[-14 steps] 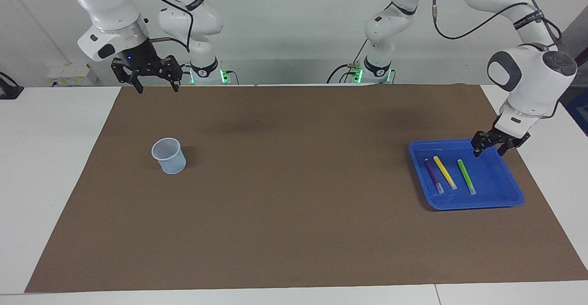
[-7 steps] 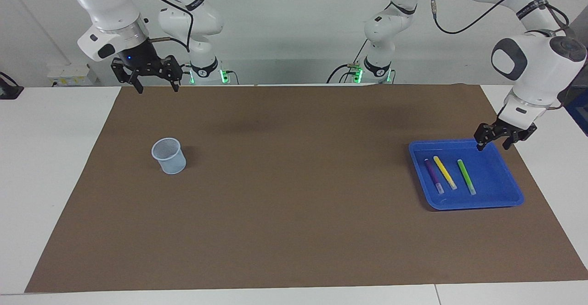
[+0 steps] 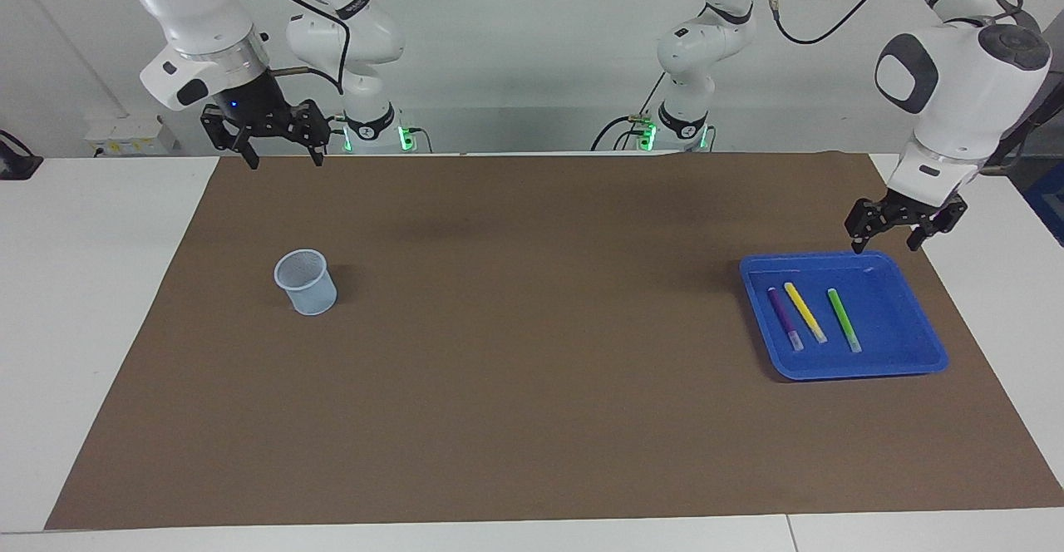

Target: Right arm passes pens to left for tray arrangement

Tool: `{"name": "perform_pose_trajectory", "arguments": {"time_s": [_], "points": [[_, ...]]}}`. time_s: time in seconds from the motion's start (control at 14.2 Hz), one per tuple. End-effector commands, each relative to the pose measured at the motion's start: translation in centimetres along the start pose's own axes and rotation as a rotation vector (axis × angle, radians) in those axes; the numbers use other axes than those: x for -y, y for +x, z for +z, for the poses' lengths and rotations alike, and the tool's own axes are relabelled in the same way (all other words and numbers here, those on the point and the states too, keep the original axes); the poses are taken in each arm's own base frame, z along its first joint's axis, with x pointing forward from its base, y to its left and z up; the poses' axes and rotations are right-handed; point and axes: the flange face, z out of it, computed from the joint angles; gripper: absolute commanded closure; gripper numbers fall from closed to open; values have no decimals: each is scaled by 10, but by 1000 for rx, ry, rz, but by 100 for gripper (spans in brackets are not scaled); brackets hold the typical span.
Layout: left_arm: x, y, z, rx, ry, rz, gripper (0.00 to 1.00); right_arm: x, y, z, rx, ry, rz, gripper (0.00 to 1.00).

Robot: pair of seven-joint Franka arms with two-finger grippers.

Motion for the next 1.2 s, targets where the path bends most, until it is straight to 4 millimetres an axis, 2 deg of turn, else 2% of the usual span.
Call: {"name": "perform_pose_trajectory", "arguments": {"time_s": [0.0, 0.14, 0.28, 0.35, 0.49, 0.77, 0.98, 1.13], "points": [[-10, -8, -15, 19, -22, -26, 14, -1, 2, -3, -11, -8, -18, 0], [-25, -11, -27, 18, -23, 1, 14, 0, 2, -4, -13, -7, -19, 0], [-25, -17, -34, 26, -32, 2, 12, -1, 2, -4, -13, -6, -18, 0], [-31, -18, -34, 43, -40, 10, 0, -1, 2, -4, -13, -8, -18, 0], [-36, -22, -44, 43, -46, 16, 0, -1, 2, -4, -13, -8, -18, 0], [-32, -27, -70, 16, -49, 8, 0, -1, 2, -4, -13, -8, -18, 0], [-22, -26, -108, 6, -45, 1, 0, -1, 2, -3, -11, -8, -18, 0], [-23, -27, -110, 11, -45, 1, 0, 0, 2, -4, -13, -8, -19, 0]]}}
